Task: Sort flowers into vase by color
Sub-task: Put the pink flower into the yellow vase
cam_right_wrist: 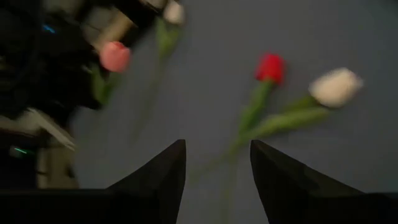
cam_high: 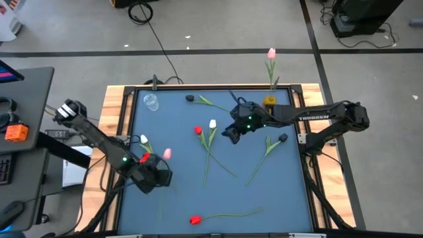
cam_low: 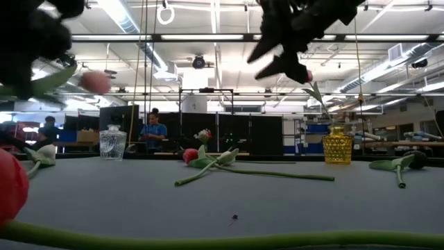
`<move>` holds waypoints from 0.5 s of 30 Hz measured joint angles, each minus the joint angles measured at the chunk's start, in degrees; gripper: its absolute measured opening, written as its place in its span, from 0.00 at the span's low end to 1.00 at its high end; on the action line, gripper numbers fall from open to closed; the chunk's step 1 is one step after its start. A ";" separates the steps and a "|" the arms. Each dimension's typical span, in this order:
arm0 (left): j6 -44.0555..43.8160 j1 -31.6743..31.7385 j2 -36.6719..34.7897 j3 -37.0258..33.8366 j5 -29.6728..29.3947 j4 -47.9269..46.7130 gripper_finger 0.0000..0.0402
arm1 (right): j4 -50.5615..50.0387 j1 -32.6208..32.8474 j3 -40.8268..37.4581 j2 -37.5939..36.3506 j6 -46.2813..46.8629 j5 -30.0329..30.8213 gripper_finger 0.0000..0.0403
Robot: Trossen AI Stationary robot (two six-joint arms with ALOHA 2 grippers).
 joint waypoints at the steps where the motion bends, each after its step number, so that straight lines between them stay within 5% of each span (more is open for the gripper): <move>1: 2.48 0.00 -0.99 0.21 -3.17 0.62 0.04 | 2.27 0.85 0.00 0.06 1.11 0.47 0.47; 6: 21.53 2.68 -3.01 0.32 -16.58 8.55 0.03 | 9.40 5.28 0.02 0.22 4.15 4.09 0.48; 15: 57.81 18.09 -3.07 0.32 -10.25 32.39 0.03 | 13.13 12.84 0.02 0.27 9.34 11.00 0.51</move>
